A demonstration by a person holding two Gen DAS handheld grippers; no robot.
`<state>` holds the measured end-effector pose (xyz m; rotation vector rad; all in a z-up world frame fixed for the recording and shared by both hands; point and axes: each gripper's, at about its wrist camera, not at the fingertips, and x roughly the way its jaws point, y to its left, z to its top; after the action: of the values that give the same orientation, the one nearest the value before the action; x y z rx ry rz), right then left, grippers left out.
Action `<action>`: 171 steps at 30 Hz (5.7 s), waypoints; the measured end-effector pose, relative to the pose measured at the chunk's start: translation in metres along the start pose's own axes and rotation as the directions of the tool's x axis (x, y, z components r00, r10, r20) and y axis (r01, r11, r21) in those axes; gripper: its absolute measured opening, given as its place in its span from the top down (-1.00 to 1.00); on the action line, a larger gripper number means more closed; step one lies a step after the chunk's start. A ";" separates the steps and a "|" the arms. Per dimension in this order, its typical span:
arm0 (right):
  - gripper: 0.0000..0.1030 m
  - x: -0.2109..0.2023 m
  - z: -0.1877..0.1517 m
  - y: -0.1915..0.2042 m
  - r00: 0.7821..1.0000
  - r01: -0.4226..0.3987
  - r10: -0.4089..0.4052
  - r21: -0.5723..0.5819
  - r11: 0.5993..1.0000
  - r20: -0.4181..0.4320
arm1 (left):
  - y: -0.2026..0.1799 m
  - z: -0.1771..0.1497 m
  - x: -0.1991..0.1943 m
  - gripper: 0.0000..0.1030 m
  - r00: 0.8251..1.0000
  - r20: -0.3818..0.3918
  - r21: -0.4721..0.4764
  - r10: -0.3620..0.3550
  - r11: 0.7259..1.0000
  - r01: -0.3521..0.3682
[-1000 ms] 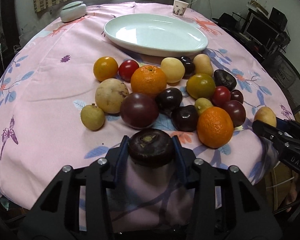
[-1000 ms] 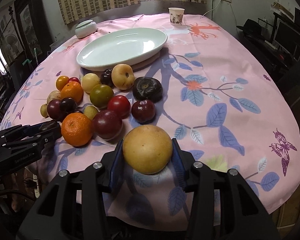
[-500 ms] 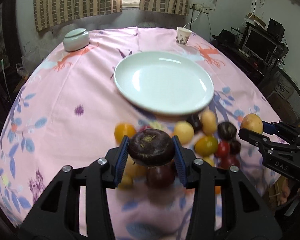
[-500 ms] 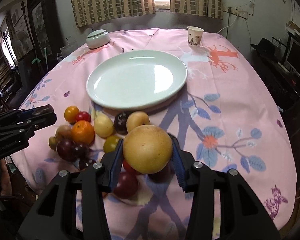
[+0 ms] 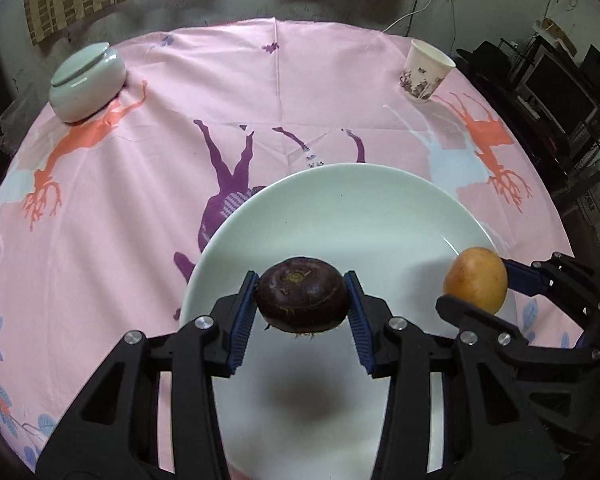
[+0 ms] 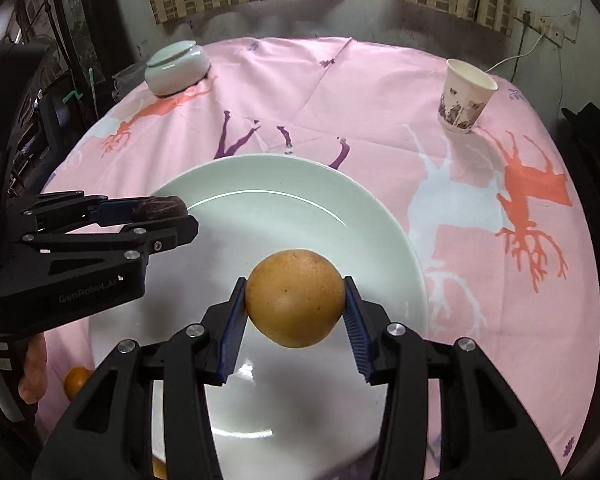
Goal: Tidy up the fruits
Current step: 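Carry both fruits onto the white plate and open both tools, then withdraw both tools from the plate back toward the fruit cluster, then grasp a red plum with the right tool while the left tool grasps a small yellow fruit, then carry both fruits onto the white plate and open both tools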
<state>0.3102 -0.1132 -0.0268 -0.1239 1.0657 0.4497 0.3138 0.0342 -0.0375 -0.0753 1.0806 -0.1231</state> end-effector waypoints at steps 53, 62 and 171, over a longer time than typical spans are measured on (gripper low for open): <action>-0.96 -0.130 -0.216 0.061 0.988 0.144 -0.147 0.051 0.988 0.048 | 0.032 -0.252 -0.130 -0.90 0.976 0.209 -0.028 0.065 0.998 -0.061; -0.54 -0.128 -0.246 0.043 0.997 0.079 -0.081 0.175 0.981 0.005 | 0.039 -0.261 -0.130 -0.90 0.978 0.193 -0.033 0.081 0.997 -0.076; -0.24 -0.012 -0.007 0.053 0.997 0.039 -0.032 -0.103 0.994 0.071 | 0.016 -0.019 -0.039 -0.06 0.996 0.087 -0.003 0.031 1.000 -0.031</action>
<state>0.2778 -0.0706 -0.0136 -0.2182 0.9706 0.4745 0.2802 0.0557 -0.0140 -0.0648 0.9948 -0.0905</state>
